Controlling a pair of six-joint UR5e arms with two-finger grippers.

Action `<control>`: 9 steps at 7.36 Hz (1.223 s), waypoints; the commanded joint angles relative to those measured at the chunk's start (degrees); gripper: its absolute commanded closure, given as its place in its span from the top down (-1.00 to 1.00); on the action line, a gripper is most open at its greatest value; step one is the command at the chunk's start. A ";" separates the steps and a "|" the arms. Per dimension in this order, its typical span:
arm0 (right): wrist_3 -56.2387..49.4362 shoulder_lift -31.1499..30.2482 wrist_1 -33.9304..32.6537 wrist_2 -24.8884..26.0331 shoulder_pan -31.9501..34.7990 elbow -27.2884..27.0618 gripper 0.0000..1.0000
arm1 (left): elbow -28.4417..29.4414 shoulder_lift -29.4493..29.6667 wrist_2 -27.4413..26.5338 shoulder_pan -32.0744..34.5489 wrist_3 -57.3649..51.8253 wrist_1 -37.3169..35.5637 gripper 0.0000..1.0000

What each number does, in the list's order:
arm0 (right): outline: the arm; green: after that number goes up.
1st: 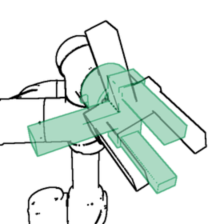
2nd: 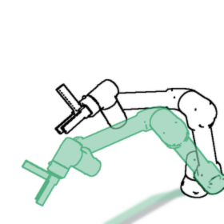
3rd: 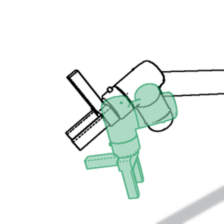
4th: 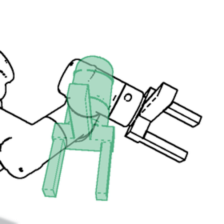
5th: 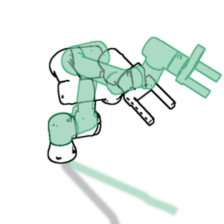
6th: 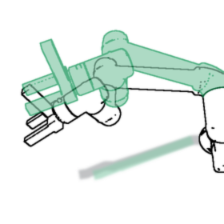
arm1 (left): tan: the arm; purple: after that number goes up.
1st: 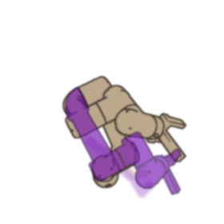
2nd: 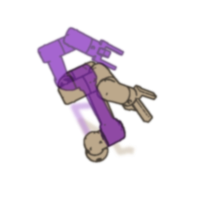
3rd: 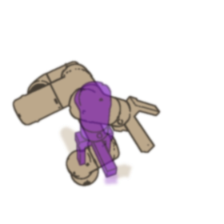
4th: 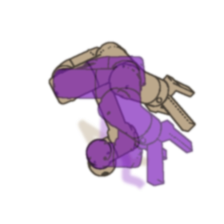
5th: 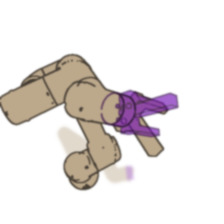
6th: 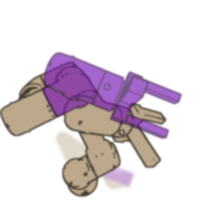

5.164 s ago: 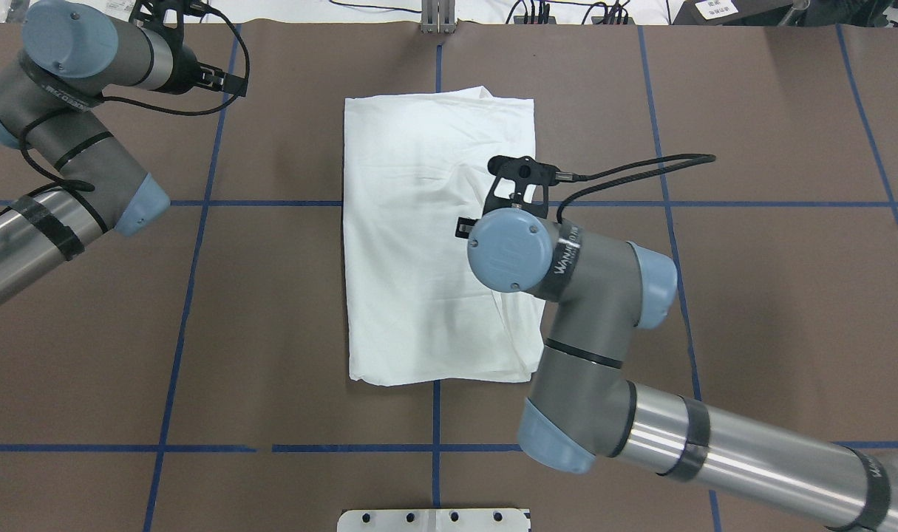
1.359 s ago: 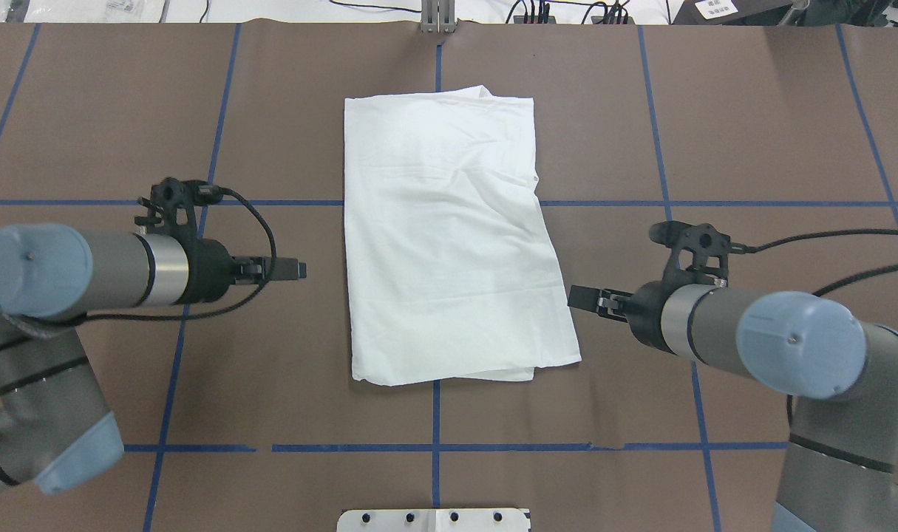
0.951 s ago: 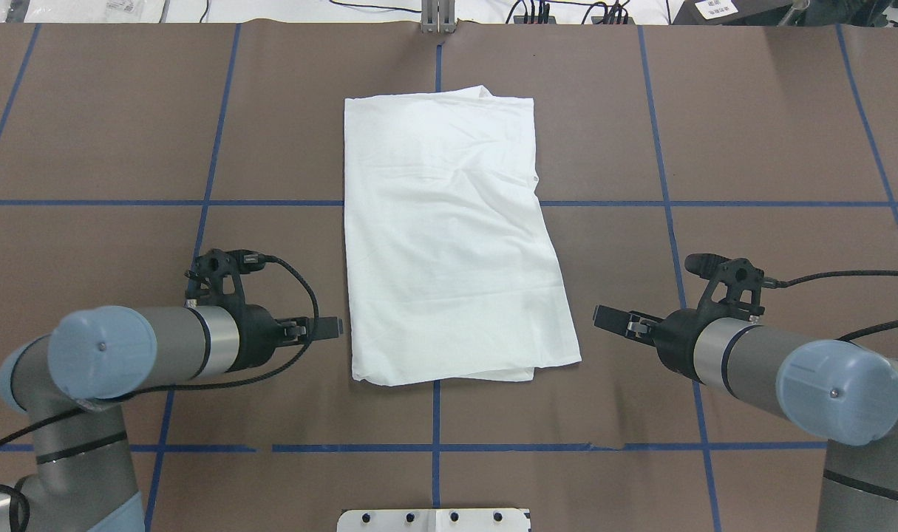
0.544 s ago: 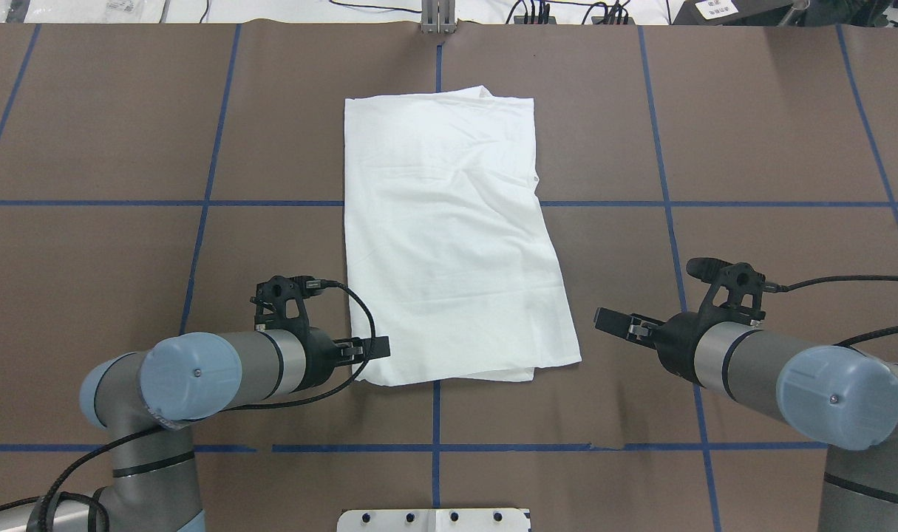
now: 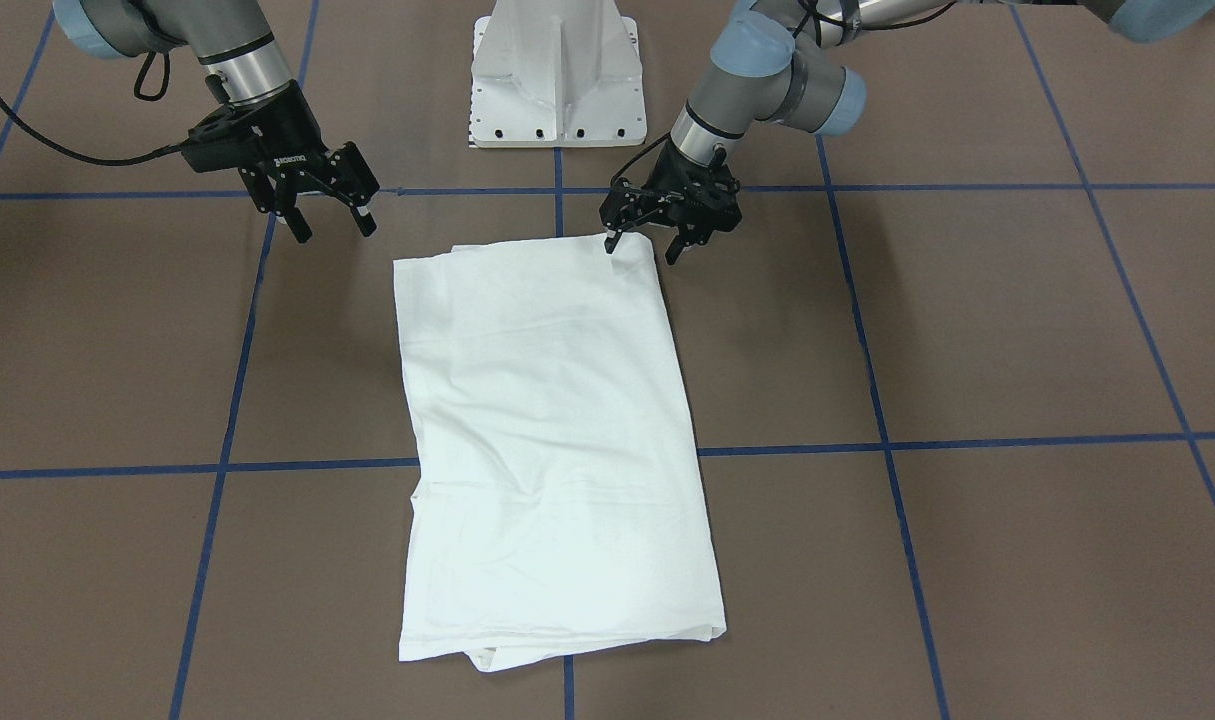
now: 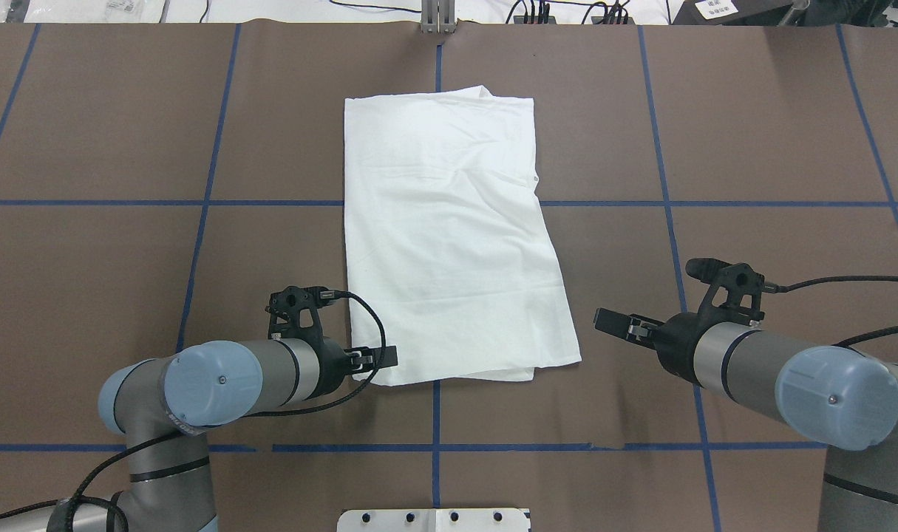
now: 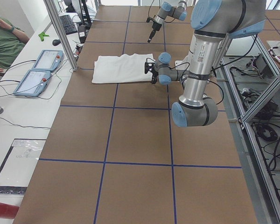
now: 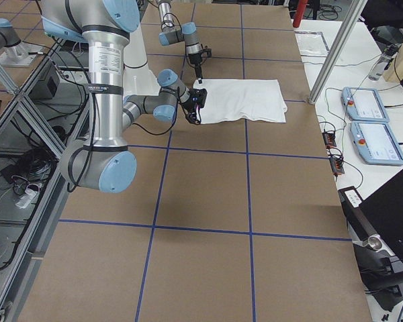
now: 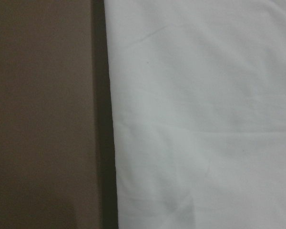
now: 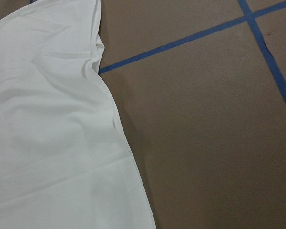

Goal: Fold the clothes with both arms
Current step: 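Move both grippers to the near edge of the folded shirt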

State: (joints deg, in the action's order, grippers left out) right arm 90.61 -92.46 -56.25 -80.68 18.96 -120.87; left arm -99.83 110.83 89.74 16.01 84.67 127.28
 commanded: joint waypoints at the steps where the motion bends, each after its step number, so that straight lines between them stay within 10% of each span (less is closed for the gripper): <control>1: 0.09 0.00 0.00 0.00 -0.07 0.02 1.00 | 0.07 0.18 0.00 -0.98 -0.03 -0.01 0.86; 4: 0.09 0.00 0.00 0.00 -0.07 0.02 1.00 | -0.62 0.18 0.09 -0.98 0.06 -0.01 -1.00; 9: 12.33 6.37 -9.24 0.79 -2.17 0.19 1.00 | -1.16 0.09 0.00 -0.81 0.06 -0.01 -1.00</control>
State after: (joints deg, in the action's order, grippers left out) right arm 96.55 -90.13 -59.22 -79.89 17.28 -120.76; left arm -100.94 110.92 89.77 15.16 84.73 127.26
